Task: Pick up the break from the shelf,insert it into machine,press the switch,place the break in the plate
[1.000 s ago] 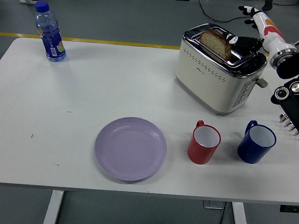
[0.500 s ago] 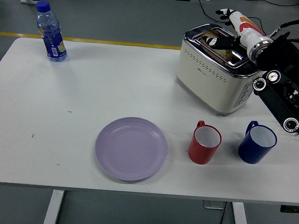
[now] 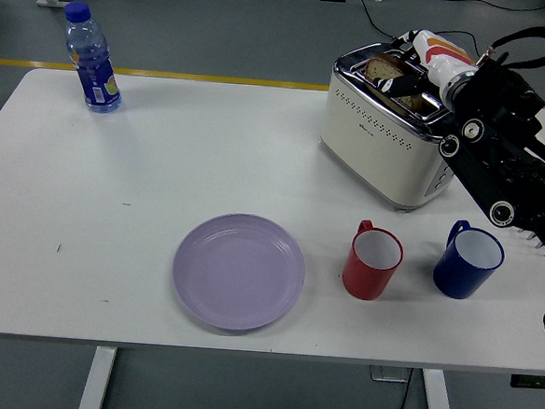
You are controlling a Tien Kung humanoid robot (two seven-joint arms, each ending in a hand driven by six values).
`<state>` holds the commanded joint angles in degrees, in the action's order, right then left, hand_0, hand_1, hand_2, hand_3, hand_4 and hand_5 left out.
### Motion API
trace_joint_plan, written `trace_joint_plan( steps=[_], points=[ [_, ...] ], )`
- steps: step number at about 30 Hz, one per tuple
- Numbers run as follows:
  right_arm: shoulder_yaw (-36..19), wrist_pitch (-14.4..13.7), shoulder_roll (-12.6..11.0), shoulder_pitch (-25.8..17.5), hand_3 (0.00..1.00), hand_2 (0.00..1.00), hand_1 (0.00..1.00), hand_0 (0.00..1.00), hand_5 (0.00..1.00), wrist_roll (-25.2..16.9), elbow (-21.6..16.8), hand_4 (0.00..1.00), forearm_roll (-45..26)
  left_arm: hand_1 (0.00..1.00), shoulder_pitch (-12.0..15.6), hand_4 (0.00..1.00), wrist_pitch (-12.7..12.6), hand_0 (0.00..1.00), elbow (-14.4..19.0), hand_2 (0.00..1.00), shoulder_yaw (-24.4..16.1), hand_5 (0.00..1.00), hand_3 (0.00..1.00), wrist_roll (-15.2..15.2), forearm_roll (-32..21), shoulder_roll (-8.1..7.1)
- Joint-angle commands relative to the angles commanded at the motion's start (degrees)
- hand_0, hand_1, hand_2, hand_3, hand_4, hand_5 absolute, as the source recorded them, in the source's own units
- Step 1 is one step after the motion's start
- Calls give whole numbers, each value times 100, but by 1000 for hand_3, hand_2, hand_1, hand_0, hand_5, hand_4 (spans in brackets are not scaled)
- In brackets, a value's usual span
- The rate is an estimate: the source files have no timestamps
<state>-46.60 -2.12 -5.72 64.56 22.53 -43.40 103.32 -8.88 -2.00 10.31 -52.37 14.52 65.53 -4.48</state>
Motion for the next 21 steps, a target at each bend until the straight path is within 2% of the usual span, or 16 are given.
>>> trace_joint_plan(
  steps=[2, 4, 5, 10, 11, 16, 17, 21],
  points=[
    [16, 2, 26, 25, 771, 632, 647, 700, 342, -1, 34, 776, 59, 700, 0, 283, 1, 678, 0, 684, -1, 858, 558, 0, 1, -1],
    [78, 55, 182, 160, 771, 632, 647, 700, 342, 13, 245, 776, 299, 700, -3, 283, 1, 678, 0, 684, -15, 858, 558, 5, 23, -6],
    [89, 67, 228, 198, 705, 565, 562, 602, 320, 22, 324, 767, 400, 700, -5, 283, 2, 678, 0, 684, -8, 858, 558, 6, 26, -9],
    [151, 106, 337, 333, 705, 565, 562, 602, 320, 67, 571, 767, 733, 700, -18, 283, -11, 678, 0, 684, 25, 858, 558, 3, -19, -19],
    [183, 122, 357, 361, 669, 516, 491, 505, 295, 84, 648, 749, 729, 701, -15, 283, -19, 678, 0, 683, 35, 857, 558, -2, -46, -22],
    [279, 98, 473, 455, 669, 516, 491, 505, 295, 112, 901, 749, 811, 701, -18, 283, -29, 678, 0, 683, 38, 857, 558, 4, -41, -26],
    [293, 93, 491, 469, 619, 474, 437, 439, 270, 115, 935, 732, 824, 702, -18, 283, -30, 678, 0, 684, 38, 855, 558, 5, -44, -27],
    [316, 81, 572, 517, 619, 474, 437, 439, 270, 88, 1120, 732, 912, 702, -15, 283, -29, 678, 0, 684, 42, 855, 558, 13, -21, -32]
  ],
)
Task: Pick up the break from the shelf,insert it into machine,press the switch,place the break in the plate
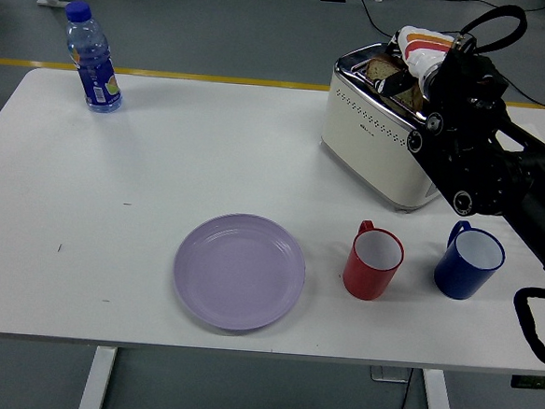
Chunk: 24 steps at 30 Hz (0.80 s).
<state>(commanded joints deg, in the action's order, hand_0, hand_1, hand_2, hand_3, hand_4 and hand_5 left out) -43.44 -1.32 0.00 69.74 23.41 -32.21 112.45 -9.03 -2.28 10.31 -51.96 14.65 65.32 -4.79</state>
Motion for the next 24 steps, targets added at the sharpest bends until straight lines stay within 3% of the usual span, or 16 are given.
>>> trace_joint_plan(
  steps=[2, 13, 14, 19, 20, 24],
  points=[
    [-24, -38, 0, 11, 568, 437, 392, 392, 239, -12, 62, 701, 47, 702, 3, 284, 0, 678, 0, 683, -3, 856, 558, 2, 16, 3],
    [23, -151, 0, 45, 540, 416, 372, 366, 219, -34, 270, 681, 172, 702, -23, 284, 14, 678, 0, 683, -61, 856, 558, -2, 139, 7],
    [32, -159, 0, 44, 514, 403, 341, 318, 159, -42, 276, 620, 164, 702, -27, 283, 22, 678, 0, 683, -81, 854, 558, 2, 184, 8],
    [44, -231, 0, 36, 514, 403, 341, 318, 159, -71, 283, 620, 229, 702, -27, 283, 31, 678, 0, 683, -148, 854, 558, 14, 283, 15],
    [47, -279, 0, 32, 475, 387, 317, 256, 28, -94, 280, 495, 254, 702, -24, 282, 31, 678, 0, 683, -157, 852, 558, 15, 293, 15],
    [65, -405, 0, 16, 475, 387, 317, 256, 28, -124, 283, 495, 271, 702, -16, 282, 33, 678, 0, 683, -191, 852, 558, 23, 345, 17]
  ],
)
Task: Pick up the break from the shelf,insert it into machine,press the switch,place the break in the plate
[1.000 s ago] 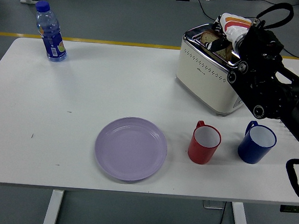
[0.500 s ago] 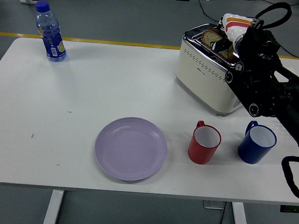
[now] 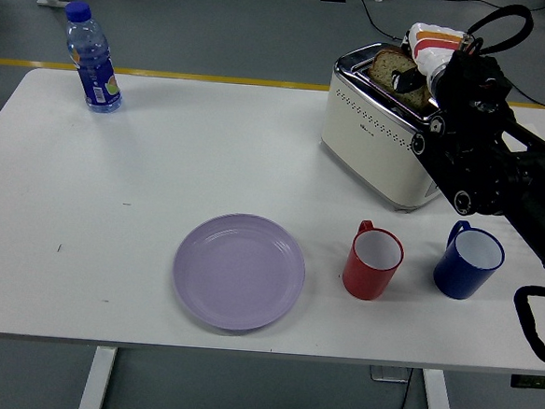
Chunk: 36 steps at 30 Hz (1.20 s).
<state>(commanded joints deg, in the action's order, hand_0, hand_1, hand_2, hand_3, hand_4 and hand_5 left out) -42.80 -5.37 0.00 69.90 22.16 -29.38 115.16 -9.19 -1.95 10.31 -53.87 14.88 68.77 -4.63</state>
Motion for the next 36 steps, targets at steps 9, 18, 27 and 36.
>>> trace_joint_plan(
  steps=[9, 18, 27, 36],
  points=[
    [3, -134, 0, -42, 442, 349, 260, 221, 2, -6, -139, 462, 22, 703, 12, 280, 42, 676, 0, 683, -313, 852, 557, 61, 428, 14],
    [-81, -321, -383, -143, 433, 329, 236, 192, 2, -63, -843, 458, 130, 704, 32, 279, 41, 677, 0, 683, -311, 852, 557, 54, 399, -9],
    [-460, -445, -1152, -299, 429, 318, 207, 175, 2, 45, -1904, 415, 76, 700, 61, 278, 40, 677, 0, 683, -338, 853, 556, 54, 384, -22],
    [-852, -698, -1977, -552, 423, 311, 193, 155, 2, 175, -3137, 407, -666, 700, 83, 278, 28, 677, 0, 682, -361, 853, 555, 53, 370, -13]
  ],
)
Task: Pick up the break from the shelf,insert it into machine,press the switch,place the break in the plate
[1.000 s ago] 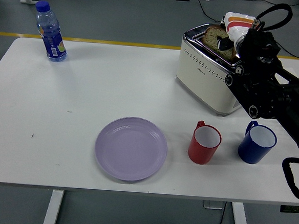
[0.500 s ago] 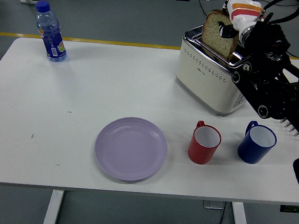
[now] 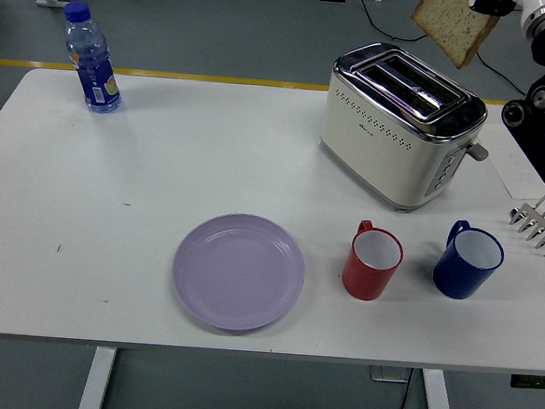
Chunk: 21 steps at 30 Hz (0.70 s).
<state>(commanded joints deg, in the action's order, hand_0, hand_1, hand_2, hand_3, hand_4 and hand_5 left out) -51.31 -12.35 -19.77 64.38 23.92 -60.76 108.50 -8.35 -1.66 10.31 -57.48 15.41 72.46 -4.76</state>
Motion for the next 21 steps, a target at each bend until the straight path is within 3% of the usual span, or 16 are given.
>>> trace_joint_plan(
  steps=[1, 8, 14, 21],
  points=[
    [-7, -5, -18, -6, 423, 311, 193, 155, 2, 2, -49, 407, -37, 700, 0, 278, 0, 677, 0, 682, -1, 853, 555, 0, 0, 0],
    [-546, -258, -649, -412, 421, 310, 192, 149, 2, 82, -1342, 406, -1381, 698, 26, 277, -5, 677, 0, 682, -46, 854, 554, 7, 8, 23],
    [-778, -339, -919, -756, 415, 305, 183, 144, 2, 6, -2323, 390, -2722, 697, 41, 277, -1, 677, 0, 681, -64, 855, 554, 11, 44, 47],
    [-678, -236, -1038, -1120, 405, 297, 133, 148, 2, 37, -3041, 420, -4370, 694, 49, 275, 0, 676, 0, 679, -59, 859, 554, 8, 55, 68]
  ],
)
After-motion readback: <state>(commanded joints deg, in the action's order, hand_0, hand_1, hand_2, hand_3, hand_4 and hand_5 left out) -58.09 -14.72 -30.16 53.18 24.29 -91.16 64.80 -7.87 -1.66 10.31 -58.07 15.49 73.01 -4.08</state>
